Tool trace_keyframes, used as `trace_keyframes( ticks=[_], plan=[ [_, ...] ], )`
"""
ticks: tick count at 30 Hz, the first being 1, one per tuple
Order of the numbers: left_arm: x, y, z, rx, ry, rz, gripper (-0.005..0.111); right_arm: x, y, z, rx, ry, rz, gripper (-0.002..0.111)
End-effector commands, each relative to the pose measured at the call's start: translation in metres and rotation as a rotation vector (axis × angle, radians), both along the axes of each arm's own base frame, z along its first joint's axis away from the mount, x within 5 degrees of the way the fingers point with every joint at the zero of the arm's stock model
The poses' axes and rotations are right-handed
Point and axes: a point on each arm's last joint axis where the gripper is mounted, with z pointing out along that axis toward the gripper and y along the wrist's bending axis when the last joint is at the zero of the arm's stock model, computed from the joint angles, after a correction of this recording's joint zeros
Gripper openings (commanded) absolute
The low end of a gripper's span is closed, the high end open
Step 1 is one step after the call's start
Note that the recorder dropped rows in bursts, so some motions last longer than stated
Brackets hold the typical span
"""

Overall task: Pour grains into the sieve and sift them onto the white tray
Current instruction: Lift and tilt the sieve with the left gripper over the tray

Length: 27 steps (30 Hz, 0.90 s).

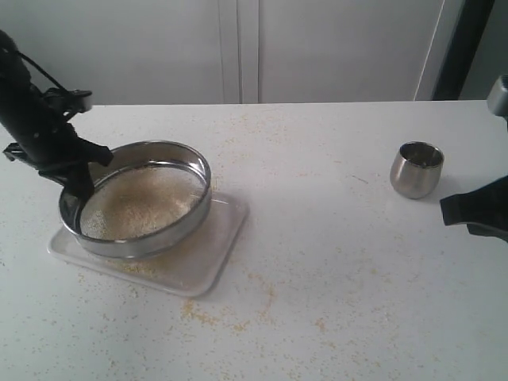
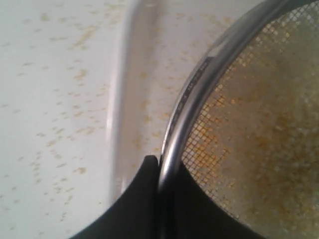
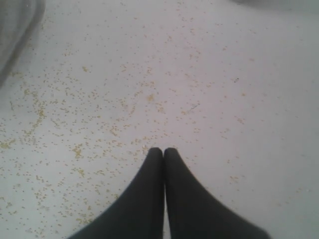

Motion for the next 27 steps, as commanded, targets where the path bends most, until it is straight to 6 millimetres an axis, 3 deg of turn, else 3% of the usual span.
trace_keyframes(
  ticks=[1,2,3,5,6,7,8,9,11,12,13,15,16,18,20,22,24,25,27],
  plan=[
    [-0.004,0.025,0.004,0.153,0.047,0.202,0.000,0.000,-0.001,0.000,0.002,-0.015,-0.005,0.000],
    [-0.003,0.023,0.004,0.093,0.055,0.226,0.000,0.000,-0.001,0.000,0.002,-0.015,-0.005,0.000],
    [-0.004,0.001,0.007,-0.076,0.053,0.119,0.000,0.000,-0.001,0.000,0.002,-0.015,-0.005,0.000],
    [-0.008,-0.029,0.011,-0.130,-0.006,-0.094,0.000,0.000,-0.001,0.000,0.002,-0.015,-0.005,0.000],
    [-0.007,-0.026,0.008,-0.048,-0.019,-0.099,0.000,0.000,-0.001,0.000,0.002,-0.015,-0.005,0.000],
    [-0.004,-0.005,0.005,0.103,-0.007,0.058,0.000,0.000,-0.001,0.000,0.002,-0.017,-0.006,0.000],
    [-0.003,0.006,0.005,0.141,0.002,0.165,0.000,0.000,-0.001,0.000,0.002,-0.017,-0.006,0.000],
    [-0.002,0.008,0.005,0.072,0.025,0.247,0.000,0.000,-0.001,0.000,0.002,-0.017,-0.006,0.000],
    [-0.006,-0.029,0.010,-0.125,0.009,0.037,0.000,0.000,-0.001,0.000,0.002,-0.017,-0.006,0.000],
    [-0.009,-0.040,0.009,-0.093,-0.010,-0.057,0.000,0.000,-0.001,0.000,0.002,-0.017,-0.006,0.000],
    [-0.010,-0.034,0.007,0.018,-0.011,-0.068,0.000,0.000,-0.001,0.000,0.002,-0.018,-0.006,0.000],
    [-0.005,0.004,0.005,0.260,-0.012,0.123,0.000,0.000,-0.001,0.000,0.002,-0.018,-0.006,0.000],
    [-0.003,0.014,0.005,0.228,0.000,0.244,0.000,0.000,-0.001,0.000,0.002,-0.018,-0.006,0.000],
    [-0.003,-0.019,0.006,-0.092,-0.003,0.109,0.000,0.000,-0.001,0.000,0.002,-0.018,-0.006,0.000],
    [-0.007,-0.037,0.008,-0.133,-0.038,-0.059,0.000,0.000,-0.001,0.000,0.002,-0.017,-0.006,0.000],
    [-0.006,-0.030,0.007,-0.027,-0.048,-0.043,0.000,0.000,-0.001,0.000,0.002,-0.019,-0.006,0.000],
    [-0.004,-0.004,0.007,0.099,-0.035,0.087,0.000,0.000,-0.001,0.000,0.002,-0.019,-0.006,0.000],
    [-0.005,0.003,0.010,0.037,-0.005,0.192,0.000,0.000,-0.001,0.000,0.002,-0.019,-0.006,0.000],
    [-0.007,-0.015,0.013,-0.120,-0.002,0.095,0.000,0.000,-0.001,0.000,0.002,-0.019,-0.006,0.000]
  ],
)
